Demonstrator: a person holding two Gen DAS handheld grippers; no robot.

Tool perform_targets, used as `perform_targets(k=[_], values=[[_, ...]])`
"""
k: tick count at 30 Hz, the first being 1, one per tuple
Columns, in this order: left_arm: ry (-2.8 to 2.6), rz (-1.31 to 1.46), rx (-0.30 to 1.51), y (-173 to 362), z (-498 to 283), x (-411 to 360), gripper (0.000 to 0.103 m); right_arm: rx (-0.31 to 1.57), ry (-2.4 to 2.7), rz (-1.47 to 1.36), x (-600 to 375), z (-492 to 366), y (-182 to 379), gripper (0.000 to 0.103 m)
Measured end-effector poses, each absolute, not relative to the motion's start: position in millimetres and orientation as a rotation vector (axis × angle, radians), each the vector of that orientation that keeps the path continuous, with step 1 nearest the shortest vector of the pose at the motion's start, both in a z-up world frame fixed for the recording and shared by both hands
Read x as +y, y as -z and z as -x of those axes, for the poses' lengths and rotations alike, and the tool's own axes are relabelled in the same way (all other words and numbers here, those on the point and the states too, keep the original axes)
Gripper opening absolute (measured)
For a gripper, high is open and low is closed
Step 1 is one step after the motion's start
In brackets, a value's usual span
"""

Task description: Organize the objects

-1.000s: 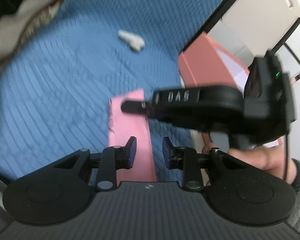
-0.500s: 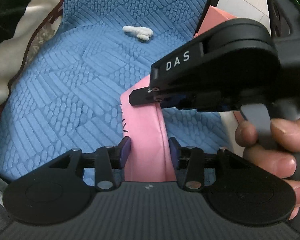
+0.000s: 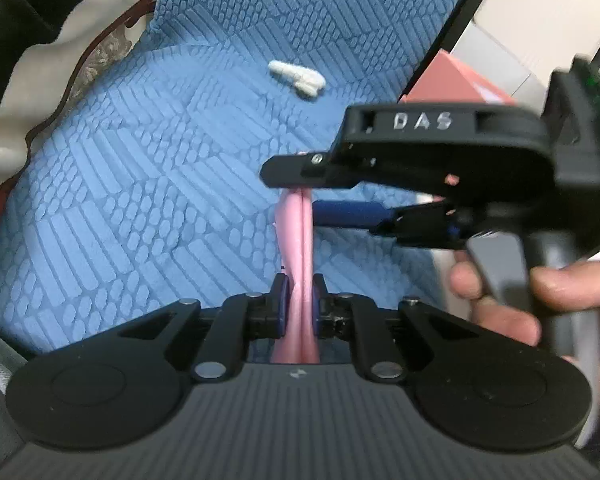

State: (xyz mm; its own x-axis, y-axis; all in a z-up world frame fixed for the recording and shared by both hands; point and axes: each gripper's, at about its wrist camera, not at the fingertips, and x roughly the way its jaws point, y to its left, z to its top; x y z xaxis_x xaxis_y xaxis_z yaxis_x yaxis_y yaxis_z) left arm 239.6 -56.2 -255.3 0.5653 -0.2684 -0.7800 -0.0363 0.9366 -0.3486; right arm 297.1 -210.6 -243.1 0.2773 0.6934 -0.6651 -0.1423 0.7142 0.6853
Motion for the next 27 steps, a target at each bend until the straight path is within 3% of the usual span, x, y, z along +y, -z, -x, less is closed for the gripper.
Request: perform_targets(k=[6,16,27], values=[[0.182,0.386,0.938,241,-233,-48,0.014,1.163,-0.635,-0.613,-210,-297,244,0.059],[0.179,0.389,0.919,227,-229,-38,0.018,1.089,-0.704,-0.597,-202,-289,221,0.050],[0.195,0.340,0.919,224,-246,-33,0.020,1.035,-0.687,-0.555,-196,-278,201,0.049]])
